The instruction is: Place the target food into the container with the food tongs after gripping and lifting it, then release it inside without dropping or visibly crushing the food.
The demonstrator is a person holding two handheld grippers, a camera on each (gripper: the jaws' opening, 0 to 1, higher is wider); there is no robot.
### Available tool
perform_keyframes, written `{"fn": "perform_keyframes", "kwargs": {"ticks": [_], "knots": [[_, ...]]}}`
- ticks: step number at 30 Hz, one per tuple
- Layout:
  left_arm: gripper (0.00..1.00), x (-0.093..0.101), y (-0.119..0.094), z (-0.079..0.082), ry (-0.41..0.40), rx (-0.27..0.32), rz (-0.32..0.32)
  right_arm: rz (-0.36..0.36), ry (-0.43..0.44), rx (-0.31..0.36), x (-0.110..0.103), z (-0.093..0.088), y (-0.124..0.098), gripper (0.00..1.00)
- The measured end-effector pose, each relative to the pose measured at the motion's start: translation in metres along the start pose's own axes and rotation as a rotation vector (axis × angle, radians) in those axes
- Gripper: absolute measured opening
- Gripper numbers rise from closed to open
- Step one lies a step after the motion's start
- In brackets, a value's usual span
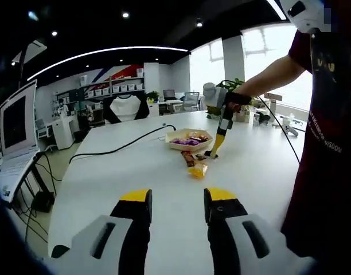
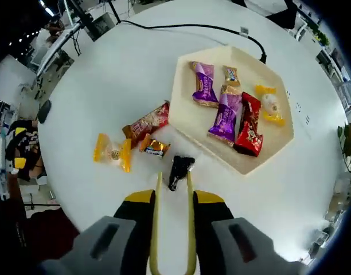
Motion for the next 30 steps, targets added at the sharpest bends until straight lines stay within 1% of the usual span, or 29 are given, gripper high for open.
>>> {"fn": "perform_keyframes", "kwargs": {"ticks": [1,2,3,4,5,6,7,8,9,10,12,13,14,15,16,17,18,19,20,21,22,23,24,25,26,27,28,29,30], "knots": [[0.39,0.000,0.000,-0.001,-0.004,0.000,-0.002,0.018,-0.008,-0.032,0.000,0.001,0.001,0.21],[0.39,0.001,0.000,-0.003,-0.007,-0.003,-0.004,0.008,0.007,-0.052,0.001,0.004,0.002,0.20],[0.38,0.001,0.001,-0.004,-0.011,-0.005,-0.005,-0.007,-0.014,-0.106,0.000,0.004,0.001,0.19],[0.38,0.002,0.002,-0.007,-0.019,-0.007,-0.009,-0.023,-0.032,-0.126,0.002,0.006,0.001,0.18],[0.38,0.003,0.003,-0.009,-0.027,-0.008,-0.014,-0.011,-0.060,-0.155,0.001,0.007,0.002,0.18],[0.38,0.005,0.004,-0.010,-0.033,-0.010,-0.020,-0.029,-0.048,-0.163,0.000,0.012,0.003,0.18],[0.38,0.006,0.006,-0.013,-0.038,-0.015,-0.024,-0.030,-0.009,-0.191,-0.004,0.011,0.002,0.17],[0.38,0.007,0.008,-0.015,-0.040,-0.019,-0.027,-0.037,-0.060,-0.205,-0.003,0.012,0.003,0.17],[0.38,0.009,0.009,-0.017,-0.043,-0.028,-0.031,-0.046,-0.088,-0.208,-0.004,0.013,0.004,0.17],[0.38,0.010,0.010,-0.019,-0.045,-0.033,-0.036,-0.059,-0.151,-0.242,-0.005,0.012,0.005,0.17],[0.38,0.012,0.011,-0.020,-0.051,-0.040,-0.046,-0.093,-0.256,-0.269,-0.011,0.013,0.006,0.17],[0.38,0.012,0.011,-0.021,-0.052,-0.046,-0.052,-0.122,-0.340,-0.297,-0.016,0.014,0.007,0.17],[0.38,0.012,0.010,-0.021,-0.051,-0.050,-0.054,-0.137,-0.390,-0.309,-0.018,0.015,0.007,0.17],[0.38,0.011,0.010,-0.022,-0.048,-0.059,-0.055,-0.131,-0.433,-0.313,-0.023,0.014,0.008,0.17],[0.38,0.010,0.009,-0.022,-0.044,-0.063,-0.053,-0.122,-0.435,-0.298,-0.025,0.013,0.008,0.17],[0.38,0.009,0.008,-0.022,-0.042,-0.066,-0.051,-0.081,-0.439,-0.296,-0.024,0.013,0.008,0.17],[0.38,0.008,0.007,-0.023,-0.043,-0.069,-0.050,-0.034,-0.337,-0.283,-0.024,0.008,0.007,0.17],[0.38,0.007,0.006,-0.024,-0.046,-0.070,-0.049,-0.011,-0.317,-0.276,-0.022,0.005,0.005,0.17],[0.38,0.005,0.004,-0.025,-0.050,-0.073,-0.046,0.028,-0.239,-0.275,-0.019,-0.002,0.003,0.17],[0.38,0.004,0.003,-0.025,-0.052,-0.076,-0.044,0.057,-0.168,-0.264,-0.017,-0.005,0.002,0.17],[0.38,0.003,0.003,-0.026,-0.055,-0.084,-0.041,0.120,-0.069,-0.249,-0.015,-0.010,0.000,0.17],[0.38,0.003,0.003,-0.027,-0.055,-0.089,-0.039,0.152,-0.030,-0.228,-0.014,-0.014,0.001,0.17],[0.38,0.003,0.003,-0.027,-0.053,-0.095,-0.038,0.193,0.054,-0.194,-0.011,-0.021,0.000,0.17],[0.38,0.003,0.003,-0.027,-0.053,-0.097,-0.039,0.228,0.107,-0.169,-0.009,-0.024,-0.001,0.17],[0.38,0.004,0.004,-0.026,-0.053,-0.100,-0.041,0.272,0.201,-0.131,-0.005,-0.030,0.000,0.17],[0.38,0.004,0.004,-0.026,-0.052,-0.103,-0.043,0.301,0.292,-0.087,-0.002,-0.033,0.000,0.17],[0.38,0.005,0.005,-0.026,-0.049,-0.107,-0.044,0.314,0.320,-0.072,-0.002,-0.034,0.000,0.17],[0.38,0.006,0.007,-0.025,-0.045,-0.113,-0.048,0.358,0.359,-0.044,0.001,-0.045,0.000,0.17],[0.38,0.007,0.008,-0.024,-0.040,-0.117,-0.052,0.395,0.467,0.018,0.003,-0.050,0.000,0.17]]}}
Point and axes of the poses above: the point that each gripper's makers call its tool centre point, and the gripper's own axes: y roughly forward along the fingers, x roughly to its right, z roughly out of its top, the point moved 7 cm from there along -y, roughly backward along the fingers, and after that the axes turned 8 degrees about -y, right-handed, at the moved point
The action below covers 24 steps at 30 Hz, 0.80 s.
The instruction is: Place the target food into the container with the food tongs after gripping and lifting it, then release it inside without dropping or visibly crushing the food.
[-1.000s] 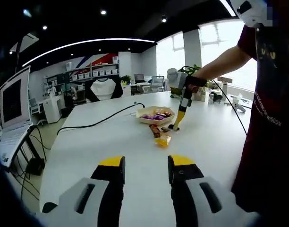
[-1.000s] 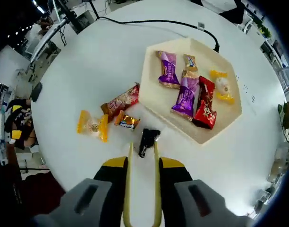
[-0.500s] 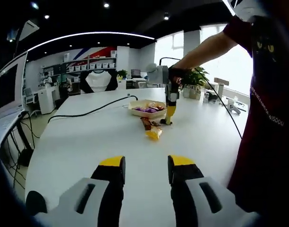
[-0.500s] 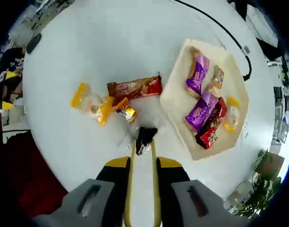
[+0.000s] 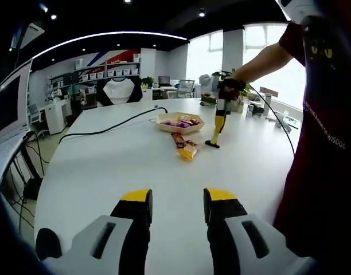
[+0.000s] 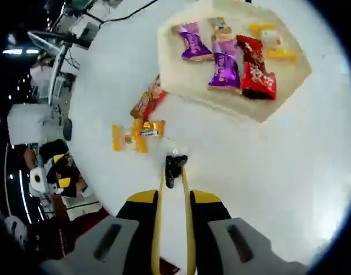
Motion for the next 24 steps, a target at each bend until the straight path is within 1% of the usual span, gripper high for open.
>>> {"fn": "perform_keyframes", "kwargs": {"ticks": [1,2,3,4,5,6,7,8,9,10,11,12,13,15,16,17,18,19,20,21,22,23,24], "knots": [[0.38,0.002,0.002,0.002,0.006,-0.003,-0.004,0.041,0.042,0.035,0.006,-0.007,0.000,0.17],[0.38,0.003,0.003,0.003,0.008,-0.005,-0.008,0.049,0.041,0.044,0.008,-0.010,0.000,0.17],[0.38,0.005,0.005,0.005,0.015,-0.009,-0.013,0.074,0.083,0.064,0.013,-0.017,-0.001,0.17],[0.38,0.006,0.006,0.006,0.019,-0.012,-0.017,0.101,0.114,0.102,0.015,-0.019,-0.001,0.17],[0.38,0.007,0.008,0.008,0.024,-0.015,-0.021,0.136,0.158,0.124,0.013,-0.023,-0.001,0.17],[0.38,0.009,0.009,0.009,0.030,-0.018,-0.025,0.117,0.116,0.116,0.017,-0.028,-0.002,0.18],[0.38,0.011,0.011,0.012,0.039,-0.022,-0.030,0.125,0.108,0.172,0.020,-0.028,-0.004,0.18],[0.38,0.013,0.014,0.014,0.046,-0.024,-0.038,0.133,0.109,0.215,0.019,-0.031,-0.009,0.18],[0.38,0.014,0.015,0.016,0.049,-0.022,-0.047,0.127,0.036,0.257,0.016,-0.034,-0.014,0.18],[0.38,0.017,0.018,0.020,0.045,-0.013,-0.066,0.134,-0.004,0.270,0.011,-0.037,-0.018,0.18],[0.38,0.020,0.021,0.025,0.039,-0.002,-0.085,0.107,-0.086,0.296,0.007,-0.040,-0.024,0.18],[0.38,0.023,0.025,0.034,0.039,0.012,-0.113,0.126,-0.190,0.358,-0.008,-0.045,-0.032,0.19],[0.38,0.026,0.029,0.041,0.047,0.020,-0.135,0.157,-0.240,0.390,-0.020,-0.050,-0.037,0.19],[0.39,0.035,0.038,0.060,0.066,0.039,-0.201,0.196,-0.333,0.490,-0.045,-0.059,-0.049,0.19],[0.39,0.045,0.046,0.075,0.090,0.057,-0.263,0.199,-0.510,0.552,-0.066,-0.073,-0.061,0.19],[0.38,0.056,0.054,0.091,0.114,0.077,-0.323,0.219,-0.538,0.605,-0.078,-0.078,-0.067,0.19],[0.38,0.064,0.059,0.102,0.129,0.097,-0.365,0.214,-0.616,0.642,-0.089,-0.085,-0.073,0.19],[0.38,0.075,0.066,0.118,0.153,0.118,-0.415,0.220,-0.689,0.689,-0.102,-0.095,-0.080,0.20],[0.37,0.082,0.069,0.128,0.175,0.131,-0.442,0.214,-0.714,0.706,-0.109,-0.101,-0.084,0.20],[0.37,0.089,0.072,0.139,0.191,0.150,-0.469,0.217,-0.743,0.742,-0.119,-0.110,-0.090,0.20],[0.38,0.096,0.074,0.147,0.187,0.165,-0.496,0.230,-0.752,0.765,-0.125,-0.115,-0.095,0.20],[0.39,0.107,0.076,0.158,0.164,0.175,-0.562,0.249,-0.760,0.784,-0.132,-0.120,-0.099,0.20],[0.40,0.116,0.076,0.163,0.146,0.161,-0.612,0.264,-0.776,0.814,-0.138,-0.126,-0.105,0.20]]}}
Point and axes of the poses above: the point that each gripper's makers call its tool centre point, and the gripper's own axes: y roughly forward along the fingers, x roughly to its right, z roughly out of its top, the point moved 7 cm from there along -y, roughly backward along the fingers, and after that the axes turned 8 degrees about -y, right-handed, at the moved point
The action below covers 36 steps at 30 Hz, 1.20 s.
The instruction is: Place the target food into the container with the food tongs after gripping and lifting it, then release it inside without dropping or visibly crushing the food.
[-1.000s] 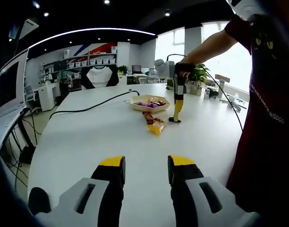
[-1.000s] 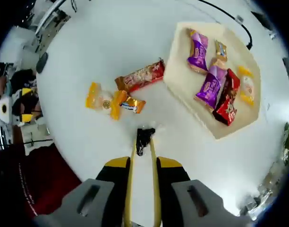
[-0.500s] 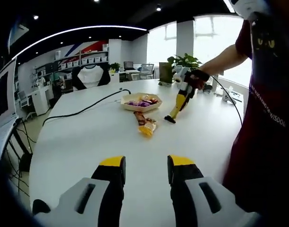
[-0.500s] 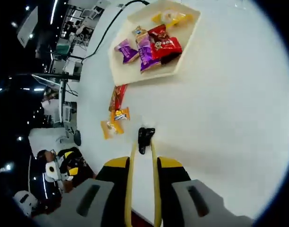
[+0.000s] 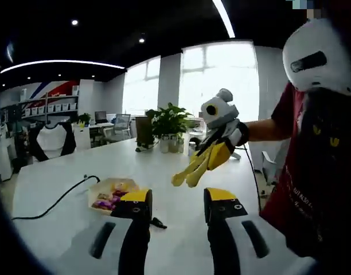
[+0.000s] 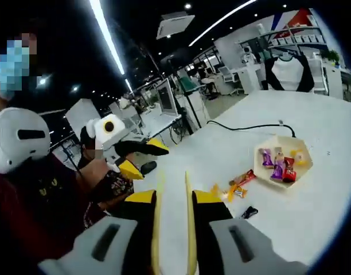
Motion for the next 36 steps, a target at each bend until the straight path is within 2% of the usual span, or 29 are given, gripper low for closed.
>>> {"fn": "perform_keyframes", "kwargs": {"ticks": [1,3,5,7,9,12,15,18,19,21,22,25,29,31,33,35,36], "knots": [[0.41,0.007,0.007,0.009,0.013,0.005,-0.041,0.020,-0.027,0.049,-0.008,0.008,-0.007,0.20],[0.42,0.017,0.014,0.018,0.048,0.005,-0.077,0.038,-0.073,0.093,-0.021,0.017,-0.018,0.20],[0.42,0.031,0.020,0.028,0.030,0.017,-0.145,0.033,-0.133,0.115,-0.028,0.022,-0.026,0.20],[0.40,0.045,0.021,0.038,-0.007,0.016,-0.218,0.044,-0.153,0.118,-0.036,0.024,-0.035,0.20],[0.38,0.054,0.020,0.045,0.017,0.020,-0.247,0.051,-0.206,0.130,-0.043,0.028,-0.043,0.20],[0.37,0.061,0.018,0.058,-0.002,0.031,-0.271,0.034,-0.285,0.108,-0.048,0.027,-0.050,0.20],[0.39,0.067,0.019,0.064,0.026,0.004,-0.289,0.054,-0.267,0.131,-0.055,0.030,-0.056,0.20],[0.29,0.079,0.023,0.061,0.152,-0.100,-0.350,0.047,-0.283,0.158,-0.059,0.035,-0.060,0.19],[0.28,0.078,0.024,0.060,0.180,-0.113,-0.337,0.050,-0.282,0.158,-0.060,0.036,-0.062,0.19],[0.24,0.080,0.025,0.060,0.172,-0.071,-0.355,0.052,-0.288,0.165,-0.063,0.038,-0.065,0.18],[0.23,0.079,0.025,0.059,0.129,-0.017,-0.382,0.053,-0.272,0.182,-0.064,0.040,-0.065,0.18],[0.20,0.075,0.027,0.048,0.059,0.063,-0.386,0.049,-0.223,0.257,-0.065,0.048,-0.064,0.17],[0.18,0.080,0.032,0.027,-0.045,0.116,-0.374,0.050,-0.140,0.319,-0.061,0.056,-0.063,0.17],[0.20,0.080,0.033,0.024,-0.091,0.137,-0.366,0.047,-0.106,0.331,-0.059,0.058,-0.062,0.18],[0.23,0.080,0.034,0.021,-0.128,0.128,-0.356,0.041,-0.084,0.324,-0.056,0.061,-0.057,0.18],[0.25,0.080,0.036,0.020,-0.116,0.103,-0.343,0.036,-0.083,0.315,-0.054,0.065,-0.052,0.18],[0.25,0.081,0.038,0.017,-0.080,0.062,-0.327,0.030,-0.079,0.309,-0.054,0.066,-0.050,0.18]]}}
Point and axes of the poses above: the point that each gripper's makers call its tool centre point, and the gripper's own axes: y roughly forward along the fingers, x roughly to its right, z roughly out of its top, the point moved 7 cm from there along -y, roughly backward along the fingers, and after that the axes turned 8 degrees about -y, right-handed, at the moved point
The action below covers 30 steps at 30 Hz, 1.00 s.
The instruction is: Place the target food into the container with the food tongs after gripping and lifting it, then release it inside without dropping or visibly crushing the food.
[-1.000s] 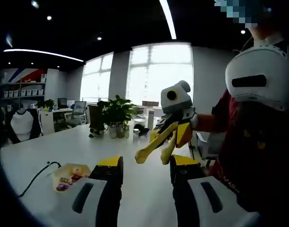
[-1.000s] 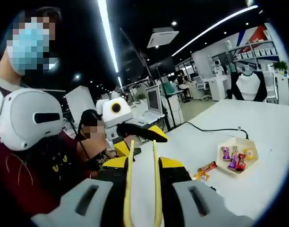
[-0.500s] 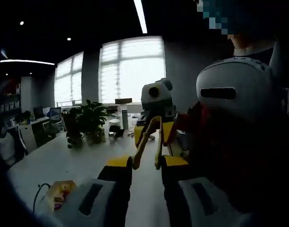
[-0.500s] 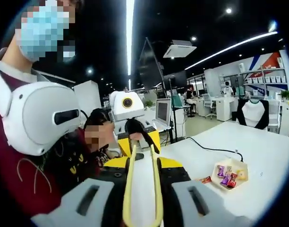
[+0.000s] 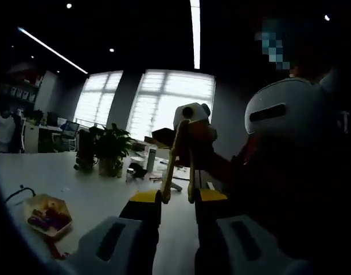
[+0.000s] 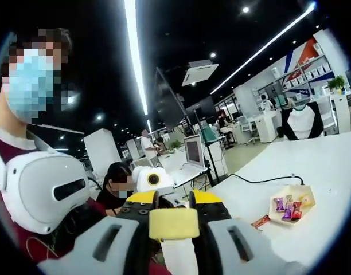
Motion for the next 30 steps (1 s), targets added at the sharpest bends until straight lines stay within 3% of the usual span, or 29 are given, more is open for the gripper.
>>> {"fn": "perform_keyframes", "kwargs": {"ticks": [1,3,5,6,10,11,12,14,16,18,20,21,22,26,27,30], "knots": [[0.24,0.002,0.002,-0.003,0.001,-0.042,-0.014,0.020,-0.024,-0.021,-0.003,0.000,0.003,0.18],[0.23,0.007,0.010,-0.014,0.082,-0.158,-0.031,0.046,-0.079,-0.104,-0.011,-0.006,0.011,0.18],[0.24,0.010,0.014,-0.022,0.092,-0.218,-0.054,0.050,-0.065,-0.142,-0.015,-0.013,0.020,0.18],[0.26,0.009,0.014,-0.023,0.093,-0.217,-0.047,0.039,-0.062,-0.140,-0.013,-0.014,0.022,0.18],[0.29,0.002,0.011,-0.017,0.047,-0.098,-0.044,0.012,-0.015,-0.104,-0.004,-0.007,0.022,0.19],[0.31,0.002,0.010,-0.008,0.022,-0.011,-0.057,0.019,0.009,-0.062,-0.003,-0.001,0.022,0.19],[0.33,0.000,0.010,-0.005,0.006,0.014,-0.050,0.020,0.016,-0.060,-0.002,0.001,0.022,0.19],[0.35,-0.004,0.010,-0.006,0.003,-0.010,-0.026,0.016,-0.006,-0.062,-0.002,0.002,0.023,0.19],[0.28,-0.001,0.012,-0.008,-0.004,-0.029,-0.052,0.011,-0.023,-0.072,-0.001,0.002,0.026,0.19],[0.26,0.000,0.013,-0.007,0.033,-0.003,-0.039,0.023,-0.015,-0.056,-0.002,0.005,0.027,0.19],[0.24,-0.002,0.014,-0.003,0.018,0.117,-0.045,0.045,-0.051,0.026,-0.003,0.015,0.029,0.19],[0.22,-0.001,0.011,-0.002,-0.045,0.212,-0.092,0.034,-0.004,0.065,-0.002,0.019,0.031,0.19],[0.21,-0.004,0.008,-0.004,-0.074,0.278,-0.101,0.041,-0.016,0.064,-0.003,0.019,0.032,0.19],[0.20,-0.008,0.001,-0.008,-0.086,0.309,-0.059,0.032,-0.026,0.042,0.000,0.016,0.036,0.34],[0.20,-0.006,-0.003,-0.003,-0.073,0.332,-0.060,0.042,-0.005,0.020,-0.001,0.013,0.035,0.31],[0.22,-0.004,-0.009,0.007,-0.032,0.292,-0.037,0.059,-0.024,0.007,-0.001,0.006,0.031,0.24]]}}
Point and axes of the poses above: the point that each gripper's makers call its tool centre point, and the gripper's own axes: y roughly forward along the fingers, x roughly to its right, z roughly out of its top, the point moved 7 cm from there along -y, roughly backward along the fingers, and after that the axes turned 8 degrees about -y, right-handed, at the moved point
